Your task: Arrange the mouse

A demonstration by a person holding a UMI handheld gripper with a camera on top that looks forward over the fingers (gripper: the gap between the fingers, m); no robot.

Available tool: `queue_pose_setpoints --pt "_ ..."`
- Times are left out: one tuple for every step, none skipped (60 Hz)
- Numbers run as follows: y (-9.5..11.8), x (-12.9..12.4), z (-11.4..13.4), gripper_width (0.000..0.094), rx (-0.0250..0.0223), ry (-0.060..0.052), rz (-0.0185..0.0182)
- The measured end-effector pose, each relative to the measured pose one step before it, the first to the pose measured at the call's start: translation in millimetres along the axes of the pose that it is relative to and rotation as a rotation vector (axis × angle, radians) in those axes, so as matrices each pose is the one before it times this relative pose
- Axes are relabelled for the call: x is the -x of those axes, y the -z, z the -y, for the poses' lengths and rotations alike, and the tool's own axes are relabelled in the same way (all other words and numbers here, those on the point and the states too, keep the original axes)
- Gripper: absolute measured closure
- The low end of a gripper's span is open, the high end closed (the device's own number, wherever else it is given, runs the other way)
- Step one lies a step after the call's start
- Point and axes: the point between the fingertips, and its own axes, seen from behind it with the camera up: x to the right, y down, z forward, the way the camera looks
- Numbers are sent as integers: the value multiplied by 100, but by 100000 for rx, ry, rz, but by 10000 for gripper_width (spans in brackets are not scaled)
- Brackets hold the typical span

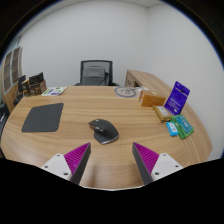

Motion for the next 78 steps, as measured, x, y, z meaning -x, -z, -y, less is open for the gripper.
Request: queue_pose_setpoints --pt "-411 65 93 76 89 -59 167" --pt "-404 50 101 76 -4 -88 138" --pt "-416 20 112 78 3 -1 13" --pt "-427 23 98 77 -25 63 -53" --pt "-411 17 102 75 -16 73 -47" --pt "-411 24 81 76 72 59 -16" --pt "-424 32 67 76 105 82 -56" --pt "-426 -14 46 75 125 189 -115" --pt "-609 -216 159 75 179 237 69" --pt "-305 126 44 74 174 157 -184" --pt "-232 249 4 75 150 29 -234" --pt "-353 100 46 76 138 -14 37" --pt "-338 60 65 77 97 0 17" --pt "-371 60 84 76 35 79 -10" --pt "-384 61 54 76 127 101 -5" --pt "-368 63 32 74 270 52 72" --pt "-356 101 76 77 170 35 150" --pt "-350 60 111 77 2 67 88" --pt "-355 42 123 78 -25 151 -5" --pt "-397 -14 84 76 131 208 1" --pt "-350 15 70 78 108 212 -16" --pt "-354 15 84 78 93 276 -67" --pt "-358 12 92 77 99 333 -190" --pt "-351 17 47 79 168 365 -303" --pt "-382 11 54 80 172 358 -284" --pt "-349 2 66 79 128 297 -243" --pt "-354 3 68 79 125 193 -202" --pt "-338 13 82 76 150 197 -126" --pt "-338 22 42 75 251 156 -108" --pt "-300 3 81 77 242 47 -98" --pt "-272 51 131 74 99 60 54" --pt "-238 201 151 73 -79 -70 598" --pt "-258 55 136 79 -59 -103 246" --pt "-217 65 85 80 310 -109 52" --pt "-229 4 143 80 31 -119 76" --pt "-230 0 140 78 -17 69 -77" --pt "-225 -14 145 78 -67 132 -79" --pt "-219 -40 157 78 -47 85 -193" --pt "-207 -23 143 77 -69 -102 -199" --pt "-206 -26 124 78 3 -172 -196" --pt "-202 -11 100 78 77 -250 -100" --pt "-171 30 77 80 206 -302 6" --pt "-208 -22 101 79 172 -391 0" --pt "-175 -22 110 79 120 -414 50" --pt "-202 -4 112 79 53 -430 50" --pt "-207 12 73 79 175 -396 188" --pt "-214 -29 48 78 248 -326 99" --pt "-207 -21 67 77 183 -287 67" --pt "-197 -41 80 79 158 -379 -12" --pt "-203 -60 50 77 212 -381 -97" --pt "-185 -63 36 79 221 -359 -162" --pt "-183 -67 40 77 180 -311 -151" --pt "-176 -60 10 74 231 -376 -103" --pt "-176 -27 10 76 322 -464 -42" --pt "-84 -63 -4 74 356 -607 156" --pt "-94 -40 6 77 280 -790 129" --pt "-73 -5 23 76 206 -696 136" --pt "-92 1 8 76 181 -601 85" --pt "-67 1 -29 77 248 -567 115" --pt "-72 15 -15 74 193 -503 108" --pt "-72 22 5 76 191 -334 180" --pt "-71 26 -31 80 178 -334 191" --pt "-137 49 -25 83 145 -404 138" --pt "-46 91 -5 88 99 -457 364" --pt "-79 96 5 102 44 -427 477" --pt "-77 98 5 122 -2 -348 461" --pt "-66 123 -3 146 17 -316 561" --pt "-29 146 -6 180 12 -406 654" --pt "-28 172 -25 214 107 -513 656" --pt "-6 206 -54 251 164 -608 711" --pt "-17 73 77 313 -198 -406 299" --pt "-17 -75 57 367 -270 -115 -310" --pt "-13 -170 -60 367 129 209 -1024" --pt "21 -76 -78 375 283 246 -677" --pt "8 -12 -27 393 71 94 -554" --pt "19 7 -36 406 167 -46 -564" --pt "40 -19 -43 424 140 -129 -439" --pt "40 -68 -26 441 65 -313 -481"
